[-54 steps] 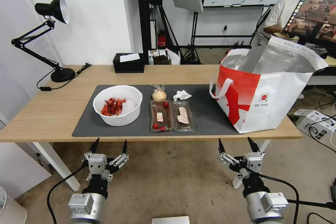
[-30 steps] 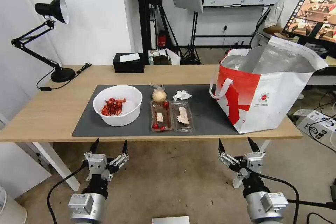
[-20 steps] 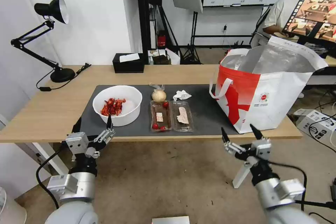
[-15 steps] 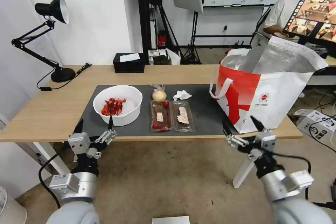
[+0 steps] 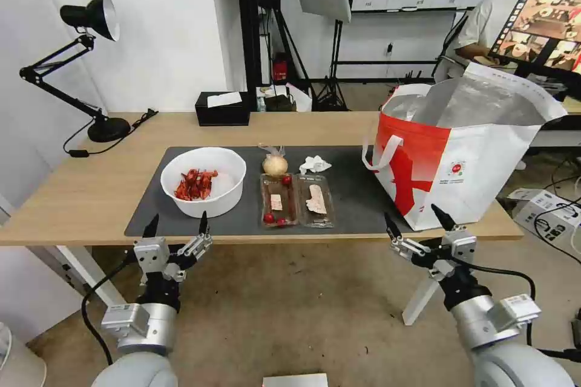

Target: Pick up the trash from the table and place it into the takeout bag.

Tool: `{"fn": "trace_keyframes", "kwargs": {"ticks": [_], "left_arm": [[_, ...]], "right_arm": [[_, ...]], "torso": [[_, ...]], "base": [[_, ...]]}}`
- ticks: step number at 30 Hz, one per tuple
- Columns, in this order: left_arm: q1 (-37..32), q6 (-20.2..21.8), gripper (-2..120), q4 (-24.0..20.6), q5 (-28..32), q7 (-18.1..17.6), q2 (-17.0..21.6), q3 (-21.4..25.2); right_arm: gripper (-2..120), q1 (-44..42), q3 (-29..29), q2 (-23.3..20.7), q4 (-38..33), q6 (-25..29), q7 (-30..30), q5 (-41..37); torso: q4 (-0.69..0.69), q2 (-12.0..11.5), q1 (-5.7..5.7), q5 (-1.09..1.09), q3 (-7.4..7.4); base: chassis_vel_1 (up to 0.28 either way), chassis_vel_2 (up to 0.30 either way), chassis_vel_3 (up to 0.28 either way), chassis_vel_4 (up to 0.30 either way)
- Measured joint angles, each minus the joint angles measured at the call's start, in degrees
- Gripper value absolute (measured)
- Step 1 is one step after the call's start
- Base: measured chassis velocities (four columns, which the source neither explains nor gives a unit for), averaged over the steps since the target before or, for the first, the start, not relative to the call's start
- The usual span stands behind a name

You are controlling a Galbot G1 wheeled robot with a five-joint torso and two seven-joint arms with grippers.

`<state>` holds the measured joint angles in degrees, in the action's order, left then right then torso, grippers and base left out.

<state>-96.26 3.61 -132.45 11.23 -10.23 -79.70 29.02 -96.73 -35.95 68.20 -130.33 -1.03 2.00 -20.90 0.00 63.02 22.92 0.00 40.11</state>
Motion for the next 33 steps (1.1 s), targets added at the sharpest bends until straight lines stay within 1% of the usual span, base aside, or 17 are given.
{"fn": "trace_keyframes", "kwargs": {"ticks": [9, 20, 27, 28, 29, 30, 31, 32, 33], "left_arm": [[-0.8, -0.2, 100, 1.2, -0.3, 1.7, 0.1, 0.2], [-1.9, 0.1, 100, 1.4, -0.3, 2.1, 0.0, 0.2], [-2.5, 0.1, 100, 1.5, -0.5, 2.2, -0.5, 0.1], [-2.6, 0.0, 100, 1.6, -0.6, 2.2, -0.5, 0.1], [-2.6, 0.0, 100, 1.7, -0.6, 2.2, -0.5, 0.2], [-2.6, 0.0, 100, 1.7, -0.6, 2.2, -0.5, 0.2], [-2.7, -0.1, 100, 1.7, -0.6, 2.2, -0.5, 0.3], [-2.7, -0.1, 100, 1.8, -0.5, 2.2, -0.4, 0.5], [-2.7, -0.1, 100, 1.8, -0.5, 2.2, -0.4, 0.5]], "right_arm": [[100, 0.2, 1.6, 0.9, 2.6, 0.2, -0.1, 0.2], [100, 0.7, 2.3, -0.6, 3.2, -0.3, -0.3, -0.2], [100, 1.3, 2.9, -0.9, 3.0, -1.6, -1.5, -1.6], [100, 1.4, 3.3, -1.1, 2.9, -2.1, -1.7, -3.1], [100, 1.5, 3.8, -1.3, 2.4, -3.0, -2.1, -6.1], [100, 1.5, 3.8, -1.3, 2.4, -3.0, -2.1, -6.1], [100, 1.7, 4.5, -1.5, 1.8, -4.0, -2.7, -10.0], [100, 2.0, 5.4, -1.8, 0.9, -5.3, -3.7, -15.8], [100, 2.0, 5.4, -1.8, 0.9, -5.3, -3.7, -15.8]], "torso": [[0.00, 0.0, -0.01, 0.00, 0.00], [0.00, 0.0, -0.01, 0.00, 0.00], [0.00, 0.0, -0.01, 0.00, 0.00], [0.00, 0.0, -0.01, 0.00, 0.00], [0.00, 0.0, -0.01, 0.00, 0.00], [0.00, 0.0, -0.01, 0.00, 0.00], [0.00, 0.0, -0.01, 0.00, 0.00], [0.00, 0.0, -0.01, 0.00, 0.00], [0.00, 0.0, -0.01, 0.00, 0.00]], "base": [[0.000, 0.000, 0.000, 0.000], [0.000, 0.000, 0.000, 0.000], [0.000, 0.000, 0.000, 0.000], [0.000, 0.000, 0.000, 0.000], [0.000, 0.000, 0.000, 0.000], [0.000, 0.000, 0.000, 0.000], [0.000, 0.000, 0.000, 0.000], [0.000, 0.000, 0.000, 0.000], [0.000, 0.000, 0.000, 0.000]]}}
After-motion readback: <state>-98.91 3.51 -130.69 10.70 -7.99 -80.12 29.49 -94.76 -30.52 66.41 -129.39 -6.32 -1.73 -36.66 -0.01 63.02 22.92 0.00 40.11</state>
